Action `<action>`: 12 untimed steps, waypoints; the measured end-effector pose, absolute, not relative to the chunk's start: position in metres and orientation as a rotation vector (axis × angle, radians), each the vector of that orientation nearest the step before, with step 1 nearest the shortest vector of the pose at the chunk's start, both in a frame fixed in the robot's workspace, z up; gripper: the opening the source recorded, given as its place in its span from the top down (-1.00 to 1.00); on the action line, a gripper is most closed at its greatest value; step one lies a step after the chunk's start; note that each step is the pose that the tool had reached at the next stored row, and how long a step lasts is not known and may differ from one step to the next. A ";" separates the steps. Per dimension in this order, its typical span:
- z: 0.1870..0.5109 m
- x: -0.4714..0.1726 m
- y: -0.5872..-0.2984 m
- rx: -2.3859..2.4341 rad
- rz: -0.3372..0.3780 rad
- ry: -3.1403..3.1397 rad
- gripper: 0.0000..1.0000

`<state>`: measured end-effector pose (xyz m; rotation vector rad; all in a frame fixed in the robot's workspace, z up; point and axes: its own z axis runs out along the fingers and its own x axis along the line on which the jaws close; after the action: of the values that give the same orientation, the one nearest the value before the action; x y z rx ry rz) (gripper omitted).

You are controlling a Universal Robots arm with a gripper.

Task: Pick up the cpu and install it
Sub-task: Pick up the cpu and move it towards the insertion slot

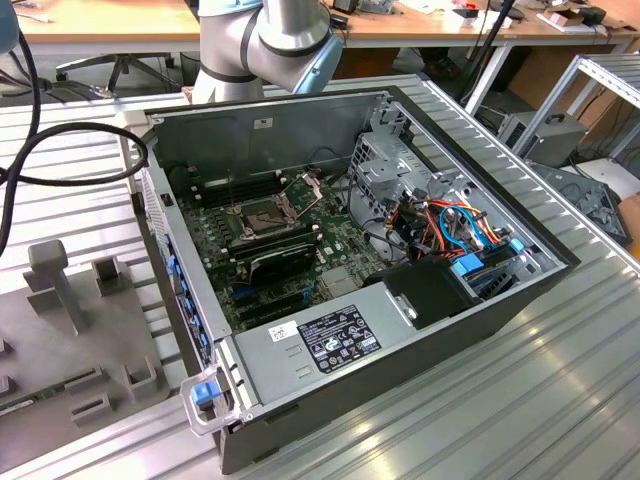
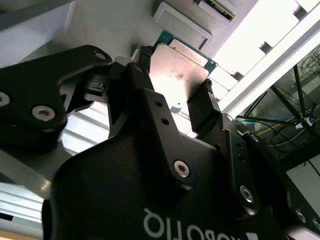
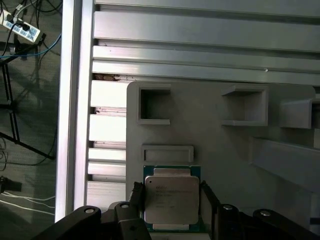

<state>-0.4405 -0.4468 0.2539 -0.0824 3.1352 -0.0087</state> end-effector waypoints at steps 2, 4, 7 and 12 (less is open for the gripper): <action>0.254 -0.441 -0.447 -0.083 -0.009 3.135 -0.09; 0.254 -0.441 -0.447 -0.082 -0.009 3.135 -0.09; 0.256 -0.441 -0.447 -0.082 -0.009 3.135 -0.09; 0.263 -0.441 -0.447 -0.082 -0.009 3.135 -0.09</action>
<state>-0.4405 -0.4468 0.2627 -0.0825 3.1352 -0.0087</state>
